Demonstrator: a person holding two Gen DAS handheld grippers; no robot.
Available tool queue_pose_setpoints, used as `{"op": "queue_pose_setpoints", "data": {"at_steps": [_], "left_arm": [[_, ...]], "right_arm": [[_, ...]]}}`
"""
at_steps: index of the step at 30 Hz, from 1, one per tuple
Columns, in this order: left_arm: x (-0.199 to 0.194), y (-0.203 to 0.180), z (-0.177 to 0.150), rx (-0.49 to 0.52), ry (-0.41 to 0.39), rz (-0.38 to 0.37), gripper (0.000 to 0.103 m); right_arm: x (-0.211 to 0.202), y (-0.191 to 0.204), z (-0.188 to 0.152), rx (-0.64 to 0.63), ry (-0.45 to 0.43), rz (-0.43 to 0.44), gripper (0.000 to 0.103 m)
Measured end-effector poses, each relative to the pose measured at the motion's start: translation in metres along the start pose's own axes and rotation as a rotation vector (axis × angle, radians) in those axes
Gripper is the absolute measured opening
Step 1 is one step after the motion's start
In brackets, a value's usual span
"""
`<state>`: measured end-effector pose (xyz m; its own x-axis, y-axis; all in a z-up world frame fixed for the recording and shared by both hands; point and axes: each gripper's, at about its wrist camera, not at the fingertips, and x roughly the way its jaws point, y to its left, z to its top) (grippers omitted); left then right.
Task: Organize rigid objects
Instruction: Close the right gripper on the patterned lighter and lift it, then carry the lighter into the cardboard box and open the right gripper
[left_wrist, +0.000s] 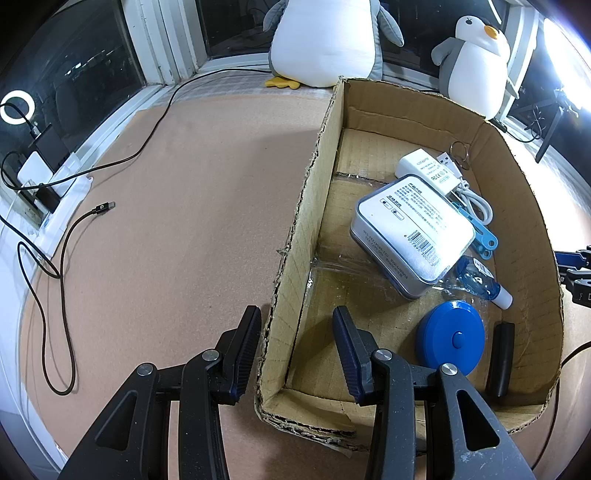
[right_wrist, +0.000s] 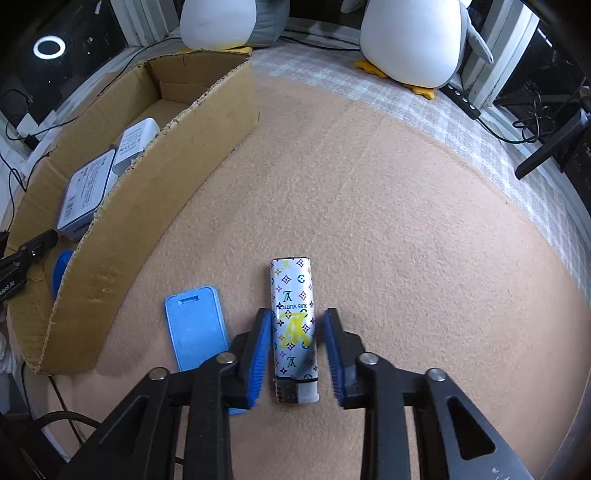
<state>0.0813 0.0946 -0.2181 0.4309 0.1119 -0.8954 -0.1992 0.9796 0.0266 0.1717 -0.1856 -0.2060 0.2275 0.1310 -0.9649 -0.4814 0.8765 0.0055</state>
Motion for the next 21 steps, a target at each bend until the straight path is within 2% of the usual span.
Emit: {"op": "queue_pose_setpoints", "data": {"at_steps": [12, 16, 21], "left_arm": [[0.000, 0.000, 0.000, 0.000, 0.000, 0.000, 0.044], [0.000, 0.000, 0.000, 0.000, 0.000, 0.000, 0.044], [0.000, 0.000, 0.000, 0.000, 0.000, 0.000, 0.044]], "right_arm": [[-0.014, -0.002, -0.007, 0.047, -0.035, 0.015, 0.021], [-0.032, -0.004, -0.004, 0.069, -0.077, 0.025, 0.021], [-0.057, 0.015, 0.008, 0.045, -0.142, 0.064, 0.021]]}}
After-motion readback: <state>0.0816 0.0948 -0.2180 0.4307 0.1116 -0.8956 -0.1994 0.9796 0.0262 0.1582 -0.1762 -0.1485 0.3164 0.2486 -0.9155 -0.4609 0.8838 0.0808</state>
